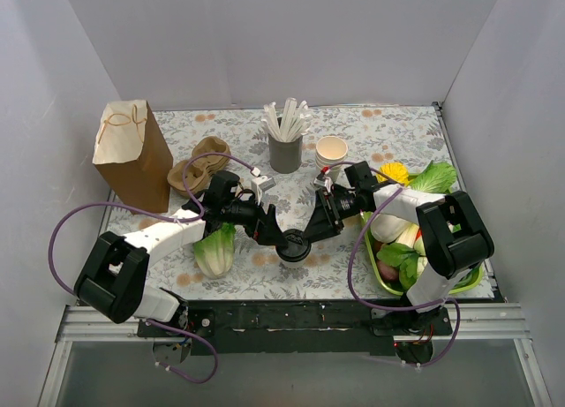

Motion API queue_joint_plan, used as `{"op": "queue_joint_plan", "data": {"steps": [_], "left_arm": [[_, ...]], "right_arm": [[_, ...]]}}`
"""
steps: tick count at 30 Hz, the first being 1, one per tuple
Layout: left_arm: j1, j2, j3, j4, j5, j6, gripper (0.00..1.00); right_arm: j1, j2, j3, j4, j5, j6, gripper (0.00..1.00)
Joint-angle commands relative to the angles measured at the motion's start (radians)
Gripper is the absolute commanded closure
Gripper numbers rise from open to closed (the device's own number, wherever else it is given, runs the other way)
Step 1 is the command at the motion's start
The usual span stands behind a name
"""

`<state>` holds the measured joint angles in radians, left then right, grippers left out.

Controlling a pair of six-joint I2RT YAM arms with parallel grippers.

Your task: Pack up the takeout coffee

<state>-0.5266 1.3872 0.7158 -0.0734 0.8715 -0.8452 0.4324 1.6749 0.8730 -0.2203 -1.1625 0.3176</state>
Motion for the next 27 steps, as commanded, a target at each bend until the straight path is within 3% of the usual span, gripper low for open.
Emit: {"op": "queue_joint_plan", "data": {"steps": [1, 10, 19, 27], "left_arm": [[-0.006, 0.006, 0.033, 0.020, 0.001, 0.008, 0.02], [-0.004, 0.009, 0.033, 0.020, 0.003, 0.006, 0.02], [-0.006, 0.003, 0.030, 0.012, -0.003, 0.014, 0.02], [-0.006, 0.001, 0.025, 0.011, -0.006, 0.018, 0.02]], "right_arm": [[0.008, -0.007, 0.007, -0.028, 0.021, -0.014, 0.09], [0.034, -0.015, 0.018, -0.031, 0.018, -0.022, 0.09], [0.032, -0.009, 0.008, -0.031, 0.009, -0.025, 0.25], [0.025, 0.000, -0.023, -0.010, -0.019, -0.031, 0.29]]}}
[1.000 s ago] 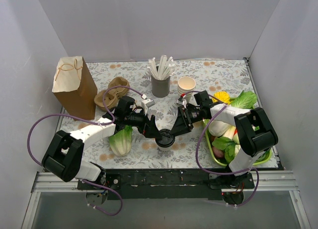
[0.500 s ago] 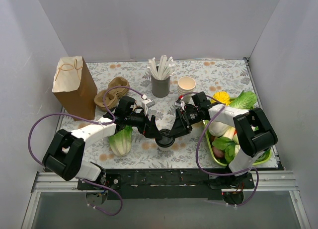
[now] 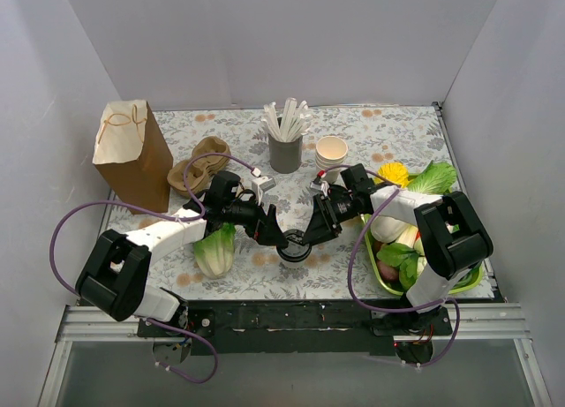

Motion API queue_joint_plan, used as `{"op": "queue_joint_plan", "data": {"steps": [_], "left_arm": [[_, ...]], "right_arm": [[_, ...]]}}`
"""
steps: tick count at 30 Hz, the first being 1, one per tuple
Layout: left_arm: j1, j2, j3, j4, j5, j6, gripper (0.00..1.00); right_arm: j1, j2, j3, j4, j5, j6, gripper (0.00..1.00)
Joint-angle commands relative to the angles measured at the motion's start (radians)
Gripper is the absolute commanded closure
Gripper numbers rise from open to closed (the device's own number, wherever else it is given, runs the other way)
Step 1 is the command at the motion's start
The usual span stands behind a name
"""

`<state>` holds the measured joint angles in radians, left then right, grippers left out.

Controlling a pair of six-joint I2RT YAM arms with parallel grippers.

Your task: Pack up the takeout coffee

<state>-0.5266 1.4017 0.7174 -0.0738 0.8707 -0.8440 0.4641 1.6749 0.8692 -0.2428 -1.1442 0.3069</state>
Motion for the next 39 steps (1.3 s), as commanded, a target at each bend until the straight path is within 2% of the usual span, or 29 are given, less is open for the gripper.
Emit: {"op": "queue_joint_plan", "data": {"steps": [1, 9, 15, 26, 30, 36, 39], "left_arm": [[-0.004, -0.013, 0.017, 0.014, -0.004, 0.017, 0.02], [-0.004, -0.015, -0.018, 0.035, 0.013, 0.033, 0.02], [-0.006, 0.002, -0.065, 0.068, 0.037, 0.037, 0.02], [0.002, 0.092, -0.136, 0.241, 0.054, 0.023, 0.02], [0.004, 0.092, -0.157, 0.281, 0.067, 0.025, 0.02], [0.011, 0.089, -0.206, 0.342, 0.062, -0.027, 0.02], [0.016, 0.077, -0.236, 0.380, 0.073, -0.049, 0.02]], "right_arm": [[-0.008, -0.001, -0.022, 0.014, -0.037, -0.019, 0.30], [-0.010, -0.001, -0.018, -0.044, 0.012, -0.161, 0.29], [-0.010, 0.002, -0.026, -0.015, 0.012, -0.169, 0.28], [-0.010, 0.074, 0.040, -0.078, -0.003, -0.276, 0.27], [-0.010, 0.088, 0.094, -0.136, -0.015, -0.414, 0.28], [-0.012, 0.112, 0.159, -0.154, 0.003, -0.479, 0.29], [-0.012, 0.123, 0.192, -0.187, -0.052, -0.521, 0.22]]}}
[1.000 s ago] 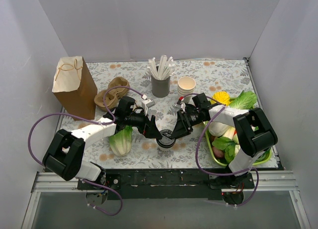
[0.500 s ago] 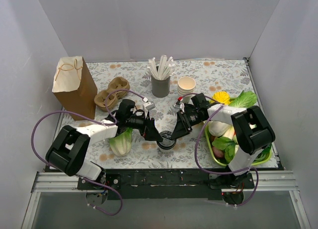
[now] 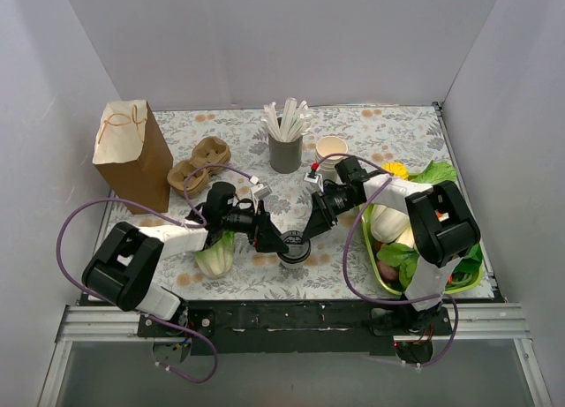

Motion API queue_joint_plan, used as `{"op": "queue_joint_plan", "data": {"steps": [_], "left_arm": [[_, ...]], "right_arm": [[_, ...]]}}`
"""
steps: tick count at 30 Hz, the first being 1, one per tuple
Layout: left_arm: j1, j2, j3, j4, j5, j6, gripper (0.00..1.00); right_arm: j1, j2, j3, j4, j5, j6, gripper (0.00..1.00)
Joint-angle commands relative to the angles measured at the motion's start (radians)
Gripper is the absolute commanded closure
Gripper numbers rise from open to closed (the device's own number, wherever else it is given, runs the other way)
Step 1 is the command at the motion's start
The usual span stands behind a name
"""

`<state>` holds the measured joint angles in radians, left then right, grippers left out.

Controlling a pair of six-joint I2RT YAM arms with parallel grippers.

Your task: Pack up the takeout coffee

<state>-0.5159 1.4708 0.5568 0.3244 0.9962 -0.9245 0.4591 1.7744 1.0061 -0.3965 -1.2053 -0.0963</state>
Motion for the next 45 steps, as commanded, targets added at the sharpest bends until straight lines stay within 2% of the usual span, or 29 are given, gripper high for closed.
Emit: {"op": "queue_joint_plan", "data": {"steps": [1, 5, 16, 24, 31, 38, 45], "left_arm": [[0.004, 0.005, -0.074, -0.016, -0.050, 0.030, 0.02], [0.005, -0.004, -0.041, -0.051, -0.047, 0.041, 0.02], [0.004, 0.016, 0.051, -0.061, -0.022, -0.017, 0.02], [0.004, 0.017, 0.136, -0.077, 0.007, -0.065, 0.02], [0.005, 0.026, 0.212, -0.133, 0.016, -0.045, 0.02], [0.005, 0.031, 0.189, -0.124, -0.004, -0.068, 0.02], [0.008, 0.037, 0.147, -0.097, -0.002, -0.079, 0.02]], "right_arm": [[-0.007, 0.025, 0.066, -0.041, -0.003, -0.126, 0.21], [-0.008, 0.017, 0.112, -0.074, -0.033, -0.129, 0.09], [-0.022, -0.035, 0.195, -0.258, 0.038, -0.287, 0.05], [-0.022, -0.121, 0.201, -0.231, 0.091, -0.361, 0.02], [0.007, -0.257, 0.134, -0.081, 0.231, -0.365, 0.02], [0.134, -0.355, 0.057, -0.061, 0.394, -0.505, 0.02], [0.196, -0.397, 0.017, -0.061, 0.412, -0.536, 0.02]]}}
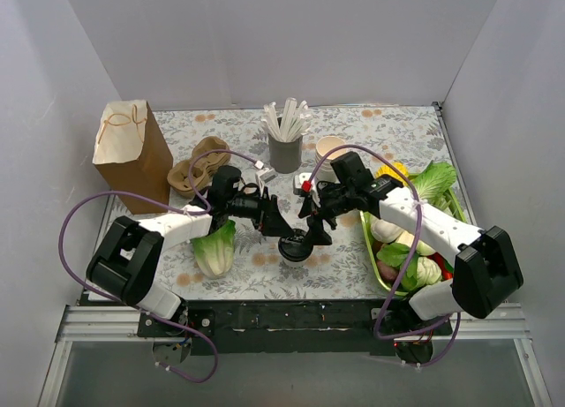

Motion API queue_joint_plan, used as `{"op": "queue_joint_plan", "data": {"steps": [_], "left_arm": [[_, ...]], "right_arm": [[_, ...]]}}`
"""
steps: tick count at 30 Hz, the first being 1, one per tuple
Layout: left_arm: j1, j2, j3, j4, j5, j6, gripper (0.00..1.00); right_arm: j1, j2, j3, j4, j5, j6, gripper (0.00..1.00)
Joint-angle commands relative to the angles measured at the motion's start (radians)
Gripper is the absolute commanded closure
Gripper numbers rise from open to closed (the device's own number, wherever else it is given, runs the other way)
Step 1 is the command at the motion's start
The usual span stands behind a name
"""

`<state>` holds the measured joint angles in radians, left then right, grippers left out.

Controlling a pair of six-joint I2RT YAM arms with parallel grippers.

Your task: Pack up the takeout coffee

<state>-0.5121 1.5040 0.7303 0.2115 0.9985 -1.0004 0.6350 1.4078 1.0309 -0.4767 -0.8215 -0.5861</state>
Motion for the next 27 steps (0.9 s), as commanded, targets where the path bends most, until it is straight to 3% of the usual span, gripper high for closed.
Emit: {"op": "queue_joint_plan", "data": {"steps": [1, 27], "left_arm": [[0.004, 0.008, -0.031, 0.017, -0.004, -0.003, 0.02], [0.004, -0.001, -0.106, 0.054, -0.027, 0.006, 0.02]], "right_arm": [[0.023, -0.029, -0.008, 0.006, 0.022, -0.058, 0.02], [0.158, 0.005, -0.008, 0.015, 0.137, -0.081, 0.02]]}}
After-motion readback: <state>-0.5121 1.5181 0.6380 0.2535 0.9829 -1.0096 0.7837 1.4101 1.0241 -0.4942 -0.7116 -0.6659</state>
